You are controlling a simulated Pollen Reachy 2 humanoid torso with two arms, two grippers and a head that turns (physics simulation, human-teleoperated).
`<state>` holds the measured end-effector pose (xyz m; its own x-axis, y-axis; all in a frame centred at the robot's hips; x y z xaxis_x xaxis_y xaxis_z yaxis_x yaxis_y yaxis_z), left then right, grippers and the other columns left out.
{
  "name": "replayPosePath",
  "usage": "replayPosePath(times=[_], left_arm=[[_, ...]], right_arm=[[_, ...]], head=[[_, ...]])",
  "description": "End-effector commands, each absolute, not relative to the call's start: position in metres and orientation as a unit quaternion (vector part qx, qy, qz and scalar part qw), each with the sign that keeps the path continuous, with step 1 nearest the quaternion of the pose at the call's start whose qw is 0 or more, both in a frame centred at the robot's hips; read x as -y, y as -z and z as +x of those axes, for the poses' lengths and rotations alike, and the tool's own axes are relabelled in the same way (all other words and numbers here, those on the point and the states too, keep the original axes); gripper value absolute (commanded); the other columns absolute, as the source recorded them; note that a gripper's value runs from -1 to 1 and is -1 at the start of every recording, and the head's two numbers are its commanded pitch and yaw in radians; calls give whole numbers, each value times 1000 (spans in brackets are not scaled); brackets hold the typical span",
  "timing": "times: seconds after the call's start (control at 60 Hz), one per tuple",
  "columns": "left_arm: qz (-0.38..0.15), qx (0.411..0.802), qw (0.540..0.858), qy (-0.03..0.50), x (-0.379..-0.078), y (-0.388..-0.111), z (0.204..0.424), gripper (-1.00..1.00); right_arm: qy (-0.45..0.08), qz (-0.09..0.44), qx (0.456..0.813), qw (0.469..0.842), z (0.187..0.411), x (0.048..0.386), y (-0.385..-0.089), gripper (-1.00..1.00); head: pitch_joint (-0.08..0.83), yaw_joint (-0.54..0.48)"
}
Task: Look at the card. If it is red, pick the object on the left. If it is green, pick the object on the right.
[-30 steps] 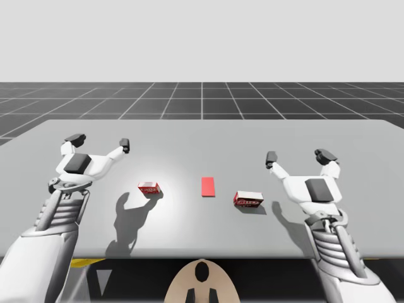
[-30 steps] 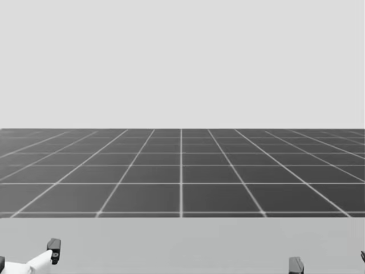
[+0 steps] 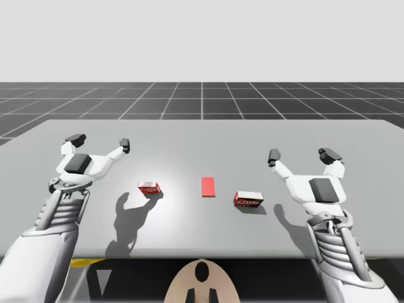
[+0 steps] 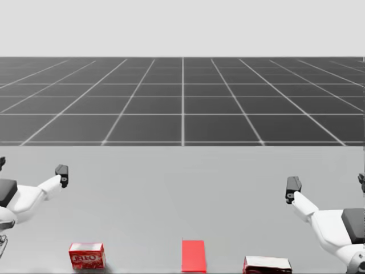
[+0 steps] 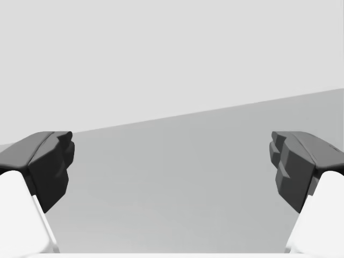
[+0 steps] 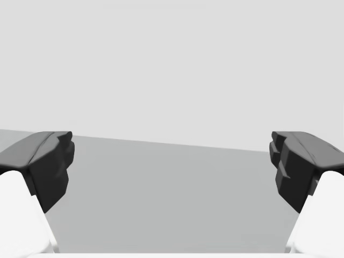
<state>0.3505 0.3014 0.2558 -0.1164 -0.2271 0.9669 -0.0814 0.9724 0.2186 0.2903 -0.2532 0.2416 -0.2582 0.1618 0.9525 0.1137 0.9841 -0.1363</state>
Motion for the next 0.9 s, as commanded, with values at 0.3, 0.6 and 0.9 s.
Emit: replayPosePath(times=[0.3,0.6,0.9], left_arm=[[105,746,655,60,-302,-258,351,-1000],[104,747,654,60,-302,-261,349,-1000],[103,748,654,57,-301,-261,348,-1000]], right_arm=[[-15,-95,793,602,293,253,-240,-1000],[-19,-97,793,602,294,254,-239,-1000],[-21,-97,793,601,294,253,-240,-1000]], head=[[608,-19],[698,-75],[689,22]])
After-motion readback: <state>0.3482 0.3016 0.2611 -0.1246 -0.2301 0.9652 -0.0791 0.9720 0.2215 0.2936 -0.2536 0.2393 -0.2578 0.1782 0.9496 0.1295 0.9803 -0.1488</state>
